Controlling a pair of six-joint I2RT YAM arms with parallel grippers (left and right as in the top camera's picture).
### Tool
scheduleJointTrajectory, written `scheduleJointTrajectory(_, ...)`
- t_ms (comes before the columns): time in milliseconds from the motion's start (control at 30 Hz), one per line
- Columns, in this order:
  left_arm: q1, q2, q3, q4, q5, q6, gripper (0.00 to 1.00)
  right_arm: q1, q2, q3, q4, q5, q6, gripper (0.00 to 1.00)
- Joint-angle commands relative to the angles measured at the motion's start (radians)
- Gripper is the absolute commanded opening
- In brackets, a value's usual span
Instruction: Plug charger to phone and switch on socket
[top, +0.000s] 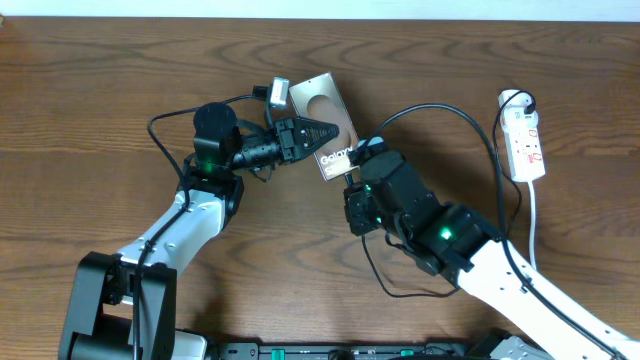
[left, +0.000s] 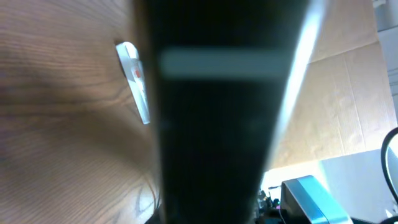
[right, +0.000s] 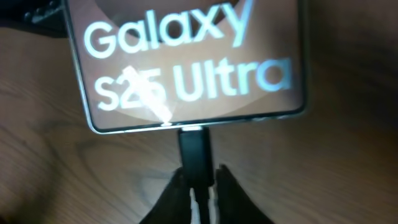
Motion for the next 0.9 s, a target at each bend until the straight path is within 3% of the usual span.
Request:
scheduleJointTrajectory(0, 0.002, -0.011, 0.004, -0.009, 0.014, 0.014, 0.07, 0.003, 0.016, 0.016, 0.032, 0.018, 0.005, 0.01)
scheduleJointTrajectory(600, 0.002, -0.011, 0.003, -0.018, 0.048, 0.019, 0.07, 0.002, 0.016, 0.016, 0.262, 0.019, 0.005, 0.01)
scheduleJointTrajectory(867, 0.002, -0.011, 0.003, -0.018, 0.048, 0.018, 0.07, 0.003, 0.016, 0.016, 0.232, 0.017, 0.005, 0.01)
